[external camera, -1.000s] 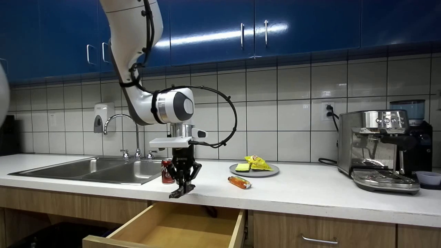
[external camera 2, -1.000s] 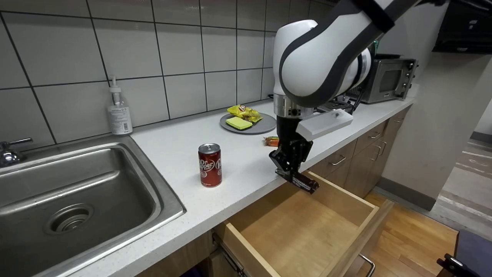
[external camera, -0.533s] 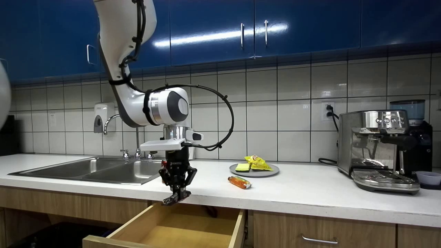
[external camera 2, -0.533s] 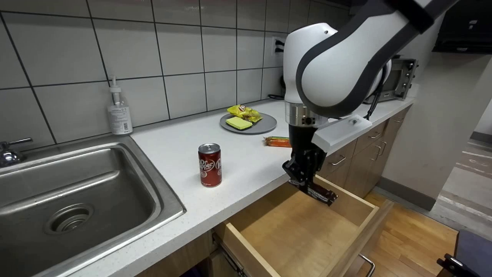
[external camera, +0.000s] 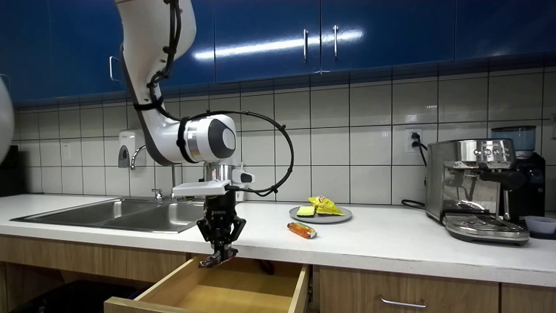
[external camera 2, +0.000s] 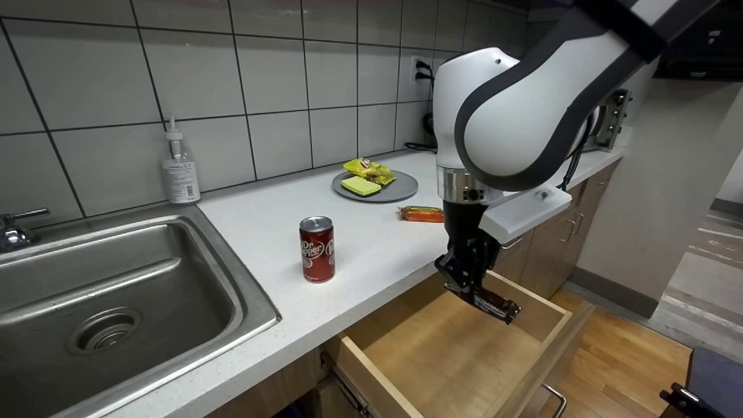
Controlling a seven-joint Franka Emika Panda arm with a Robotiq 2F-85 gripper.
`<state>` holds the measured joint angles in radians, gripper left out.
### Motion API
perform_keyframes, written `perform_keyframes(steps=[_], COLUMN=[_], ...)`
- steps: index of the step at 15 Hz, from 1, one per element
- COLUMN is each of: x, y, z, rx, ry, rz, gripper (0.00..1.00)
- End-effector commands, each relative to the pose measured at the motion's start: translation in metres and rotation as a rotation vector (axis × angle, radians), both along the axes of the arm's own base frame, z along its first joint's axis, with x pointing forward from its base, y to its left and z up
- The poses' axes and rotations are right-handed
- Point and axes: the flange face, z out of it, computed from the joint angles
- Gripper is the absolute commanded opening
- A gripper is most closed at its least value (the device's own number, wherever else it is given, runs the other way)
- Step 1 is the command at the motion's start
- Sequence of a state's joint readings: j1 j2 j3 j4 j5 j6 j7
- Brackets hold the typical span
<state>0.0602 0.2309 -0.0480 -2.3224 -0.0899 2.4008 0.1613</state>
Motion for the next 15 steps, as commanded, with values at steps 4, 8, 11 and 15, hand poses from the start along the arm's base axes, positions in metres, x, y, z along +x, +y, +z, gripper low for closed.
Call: perform_keyframes(steps=[4, 8, 11, 15], x=[-0.005, -0.004, -0.001, 0.003], y=[0.020, 0.034, 0.042, 0.048], z=[-0.009, -0.018, -0.029, -0.044], rx=[-0.035, -0.037, -0.033, -0.030], ry=[-0.021, -0.045, -0.049, -0.039], rz=[0.020, 0.037, 0.040, 0.044], gripper=[0.04, 0.04, 0.04, 0.04])
